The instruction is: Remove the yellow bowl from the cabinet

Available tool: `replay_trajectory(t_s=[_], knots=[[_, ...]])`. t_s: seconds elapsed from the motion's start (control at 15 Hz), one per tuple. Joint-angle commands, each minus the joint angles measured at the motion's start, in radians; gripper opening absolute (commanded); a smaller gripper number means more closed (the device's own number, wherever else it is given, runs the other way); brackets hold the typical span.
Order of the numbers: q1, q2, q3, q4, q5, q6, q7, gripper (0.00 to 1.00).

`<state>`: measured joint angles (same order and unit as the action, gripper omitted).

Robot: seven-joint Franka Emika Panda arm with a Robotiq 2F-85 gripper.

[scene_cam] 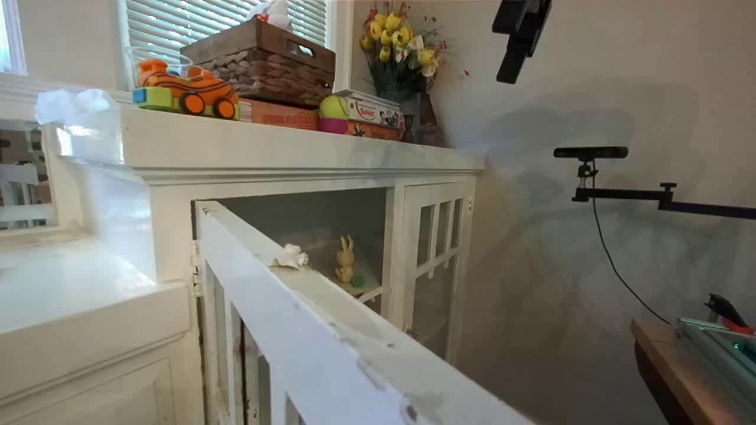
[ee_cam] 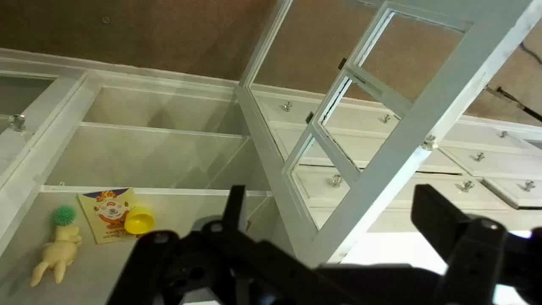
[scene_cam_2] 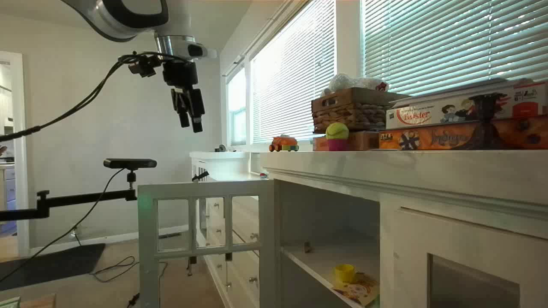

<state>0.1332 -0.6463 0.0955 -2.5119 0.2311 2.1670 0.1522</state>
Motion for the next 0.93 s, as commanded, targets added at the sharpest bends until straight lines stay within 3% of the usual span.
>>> replay_trajectory(t_s=[0.0,0.4,0.87], knots=[[-0.006,0.000,0.004,0.002,0.003,-0.003,-0.003,1.00],[-0.012,0.007,0.002,-0.004,-0.001,0.010,-0.005,1.00],[-0.100,0.171,-0.057,-0.155,-0.036,0.427,-0.059,1.00]])
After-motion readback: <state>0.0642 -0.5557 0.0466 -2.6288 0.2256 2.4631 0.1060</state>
